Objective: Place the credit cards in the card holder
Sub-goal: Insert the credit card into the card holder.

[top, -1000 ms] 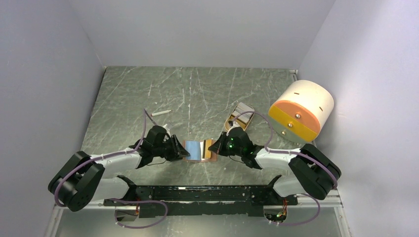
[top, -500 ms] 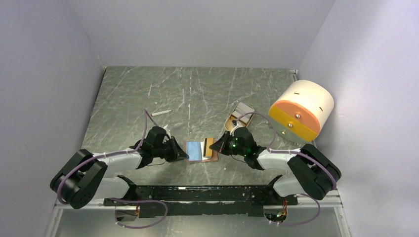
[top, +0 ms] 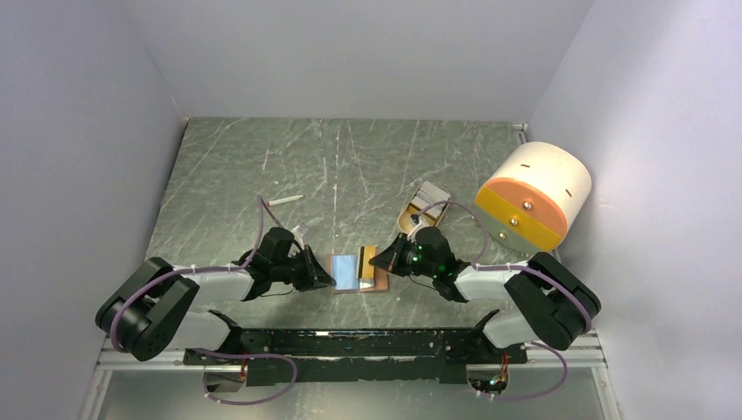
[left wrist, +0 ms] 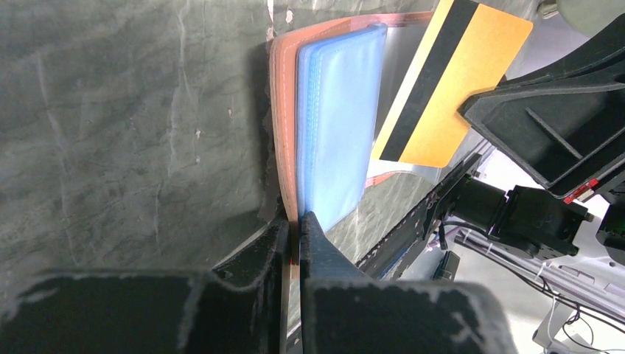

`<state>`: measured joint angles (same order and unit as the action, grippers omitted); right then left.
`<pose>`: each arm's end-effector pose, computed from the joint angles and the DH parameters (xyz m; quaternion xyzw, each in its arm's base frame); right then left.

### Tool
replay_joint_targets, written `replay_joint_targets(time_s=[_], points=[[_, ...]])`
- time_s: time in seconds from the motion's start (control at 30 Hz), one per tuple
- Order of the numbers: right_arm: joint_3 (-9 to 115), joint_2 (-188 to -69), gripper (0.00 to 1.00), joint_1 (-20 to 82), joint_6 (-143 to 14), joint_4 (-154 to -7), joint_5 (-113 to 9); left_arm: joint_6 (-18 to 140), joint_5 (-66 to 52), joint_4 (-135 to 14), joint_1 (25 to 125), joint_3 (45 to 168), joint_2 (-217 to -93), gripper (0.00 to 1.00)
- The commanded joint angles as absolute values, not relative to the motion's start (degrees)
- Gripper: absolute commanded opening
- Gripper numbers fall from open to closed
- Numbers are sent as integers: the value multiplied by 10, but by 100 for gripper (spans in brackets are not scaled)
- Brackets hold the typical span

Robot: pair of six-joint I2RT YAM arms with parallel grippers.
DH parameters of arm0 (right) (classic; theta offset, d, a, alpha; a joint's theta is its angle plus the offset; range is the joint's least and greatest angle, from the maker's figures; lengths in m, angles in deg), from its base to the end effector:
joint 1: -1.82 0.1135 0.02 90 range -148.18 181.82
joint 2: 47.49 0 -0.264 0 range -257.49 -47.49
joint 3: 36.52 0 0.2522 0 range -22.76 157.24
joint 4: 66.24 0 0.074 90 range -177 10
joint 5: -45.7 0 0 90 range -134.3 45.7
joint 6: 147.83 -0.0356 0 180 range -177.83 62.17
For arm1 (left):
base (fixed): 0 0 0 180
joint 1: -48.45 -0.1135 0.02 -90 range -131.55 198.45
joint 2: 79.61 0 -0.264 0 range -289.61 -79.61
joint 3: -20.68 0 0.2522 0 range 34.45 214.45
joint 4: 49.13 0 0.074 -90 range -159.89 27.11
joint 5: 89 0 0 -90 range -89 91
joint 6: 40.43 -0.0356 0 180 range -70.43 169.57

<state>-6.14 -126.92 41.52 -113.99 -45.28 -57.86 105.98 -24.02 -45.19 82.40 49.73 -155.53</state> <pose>0.1737 0.1551 0.1314 0.0618 0.8515 0.4470 0.2671 0.1625 -0.1275 0.1131 -0.0895 0.8948 -0.4165 0.1339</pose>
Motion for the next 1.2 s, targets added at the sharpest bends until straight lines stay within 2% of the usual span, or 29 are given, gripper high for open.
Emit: replay_joint_targets(time_s=[0.0,0.17,1.0,1.17], points=[[-68,-1266,0,411,-1142,-437,-576,1053,-259,-429,826,491,-1562,10],[-76,-1276,0,412,-1148,-425,-577,1054,-258,-428,827,489,-1563,13],[-79,-1320,0,411,-1154,-392,-630,1048,-251,-446,830,505,-1569,12],[-91,-1320,0,411,-1187,-349,-643,1044,-249,-454,831,508,-1566,11]])
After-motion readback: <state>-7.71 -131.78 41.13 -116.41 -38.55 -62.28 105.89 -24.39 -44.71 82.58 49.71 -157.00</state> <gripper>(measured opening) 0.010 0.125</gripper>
